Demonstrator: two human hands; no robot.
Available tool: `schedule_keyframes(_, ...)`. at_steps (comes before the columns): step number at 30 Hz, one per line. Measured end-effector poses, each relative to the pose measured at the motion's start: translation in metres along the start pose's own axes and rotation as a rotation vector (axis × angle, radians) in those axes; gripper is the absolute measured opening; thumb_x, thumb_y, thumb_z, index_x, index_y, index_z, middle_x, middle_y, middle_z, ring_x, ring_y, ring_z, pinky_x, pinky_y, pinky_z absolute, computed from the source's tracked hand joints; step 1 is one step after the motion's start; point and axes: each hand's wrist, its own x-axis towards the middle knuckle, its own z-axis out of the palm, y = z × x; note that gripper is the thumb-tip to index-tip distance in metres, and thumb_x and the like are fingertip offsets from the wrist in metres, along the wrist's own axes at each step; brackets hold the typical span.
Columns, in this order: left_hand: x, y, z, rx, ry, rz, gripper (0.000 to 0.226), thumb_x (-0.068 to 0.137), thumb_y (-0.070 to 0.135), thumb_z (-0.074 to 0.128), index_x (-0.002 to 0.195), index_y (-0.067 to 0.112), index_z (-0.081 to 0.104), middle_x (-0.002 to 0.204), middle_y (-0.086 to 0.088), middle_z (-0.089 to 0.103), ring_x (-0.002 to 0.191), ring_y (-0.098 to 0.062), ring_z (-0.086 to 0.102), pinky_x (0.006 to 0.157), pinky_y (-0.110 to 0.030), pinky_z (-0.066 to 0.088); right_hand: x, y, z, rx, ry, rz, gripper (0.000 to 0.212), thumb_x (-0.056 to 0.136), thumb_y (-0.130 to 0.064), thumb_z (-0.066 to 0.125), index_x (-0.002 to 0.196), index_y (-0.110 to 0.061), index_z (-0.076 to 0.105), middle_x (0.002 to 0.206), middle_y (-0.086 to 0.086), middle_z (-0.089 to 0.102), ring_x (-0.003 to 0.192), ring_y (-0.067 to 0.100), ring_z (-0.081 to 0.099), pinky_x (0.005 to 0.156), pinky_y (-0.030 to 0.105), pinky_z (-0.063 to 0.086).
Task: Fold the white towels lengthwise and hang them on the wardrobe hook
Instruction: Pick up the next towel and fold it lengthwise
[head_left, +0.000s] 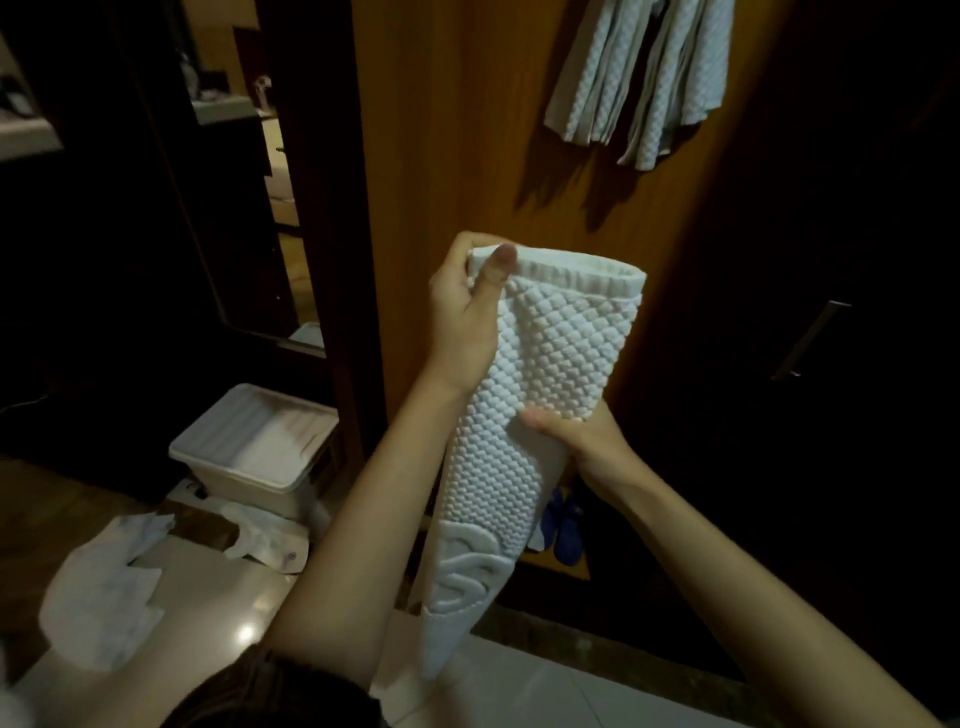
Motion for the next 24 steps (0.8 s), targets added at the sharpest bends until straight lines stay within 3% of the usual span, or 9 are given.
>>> schedule_keyframes(3, 0.024, 0.001, -0.001, -0.030, -0.033, -0.039, 0.014, 0.093, 0.024, 0.051, 0.080, 0.021, 0.052, 0.073, 0.002, 0.054, 0.068, -0.010, 0.052, 0.064, -0.022, 0.044, 0.013, -0.006, 0.004, 0.026, 0.080, -0.058, 0.044, 0.081, -0.007, 0.068, 0.090, -0.050, 0.071, 0.097, -0.030, 0.068, 0.092, -0.008, 0.064, 0.071, 0.007, 0.049)
schedule_keyframes(7, 0.050, 0.003, -0.015, -0.127, -0.090, -0.075, 0.049, 0.068, 0.064, 0.055, 0.084, 0.019, 0.056, 0.081, -0.005, 0.057, 0.079, -0.022, 0.054, 0.071, -0.031, 0.046, 0.032, -0.020, 0.007, 0.050, 0.147, -0.102, 0.028, 0.072, -0.013, 0.075, 0.084, -0.039, 0.075, 0.091, -0.017, 0.073, 0.088, 0.003, 0.069, 0.069, 0.014, 0.052)
schedule_keyframes(9, 0.058, -0.002, -0.024, -0.231, -0.170, -0.183, 0.073, 0.053, 0.074, 0.067, 0.096, 0.015, 0.058, 0.095, -0.007, 0.062, 0.091, -0.025, 0.060, 0.082, -0.037, 0.050, 0.043, -0.032, 0.006, 0.066, 0.189, -0.115, 0.020, 0.070, -0.012, 0.077, 0.082, -0.028, 0.075, 0.090, -0.011, 0.074, 0.085, 0.007, 0.070, 0.067, 0.016, 0.053)
schedule_keyframes(11, 0.061, -0.011, -0.033, -0.230, -0.244, -0.260, 0.088, 0.042, 0.075, 0.075, 0.103, 0.013, 0.059, 0.101, -0.003, 0.067, 0.096, -0.019, 0.065, 0.085, -0.035, 0.053, 0.054, -0.046, 0.004, 0.082, 0.208, -0.135, 0.018, 0.069, -0.011, 0.078, 0.084, -0.020, 0.073, 0.088, -0.008, 0.075, 0.082, 0.008, 0.071, 0.064, 0.016, 0.053)
schedule_keyframes(17, 0.059, -0.033, -0.043, -0.279, -0.391, -0.402, 0.081, 0.030, 0.073, 0.080, 0.093, 0.023, 0.071, 0.098, 0.007, 0.073, 0.096, -0.008, 0.068, 0.081, -0.025, 0.054, 0.078, -0.095, -0.001, 0.056, 0.204, -0.161, 0.027, 0.063, -0.021, 0.078, 0.088, -0.016, 0.070, 0.086, -0.008, 0.075, 0.080, 0.009, 0.071, 0.062, 0.018, 0.053)
schedule_keyframes(20, 0.060, -0.027, -0.039, -0.336, -0.546, -0.527, 0.097, 0.024, 0.066, 0.085, 0.106, 0.021, 0.061, 0.108, 0.001, 0.069, 0.100, -0.014, 0.066, 0.087, -0.033, 0.054, 0.086, -0.116, -0.001, 0.053, 0.187, -0.161, 0.025, 0.067, -0.017, 0.078, 0.090, -0.016, 0.069, 0.087, -0.007, 0.075, 0.082, 0.010, 0.071, 0.063, 0.019, 0.054)
schedule_keyframes(22, 0.062, -0.022, -0.035, -0.371, -0.612, -0.532, 0.093, 0.029, 0.066, 0.085, 0.108, 0.023, 0.060, 0.113, -0.001, 0.067, 0.106, -0.019, 0.063, 0.094, -0.040, 0.050, 0.090, -0.129, 0.000, 0.048, 0.179, -0.164, 0.030, 0.062, -0.020, 0.078, 0.090, -0.015, 0.070, 0.087, -0.005, 0.075, 0.082, 0.011, 0.071, 0.064, 0.020, 0.054)
schedule_keyframes(24, 0.064, -0.017, -0.033, -0.420, -0.659, -0.496, 0.083, 0.039, 0.065, 0.083, 0.109, 0.025, 0.060, 0.108, 0.003, 0.071, 0.103, -0.015, 0.066, 0.085, -0.034, 0.055, 0.095, -0.141, 0.000, 0.041, 0.190, -0.158, 0.034, 0.058, -0.024, 0.080, 0.089, -0.015, 0.071, 0.088, -0.004, 0.075, 0.083, 0.012, 0.071, 0.065, 0.021, 0.055)
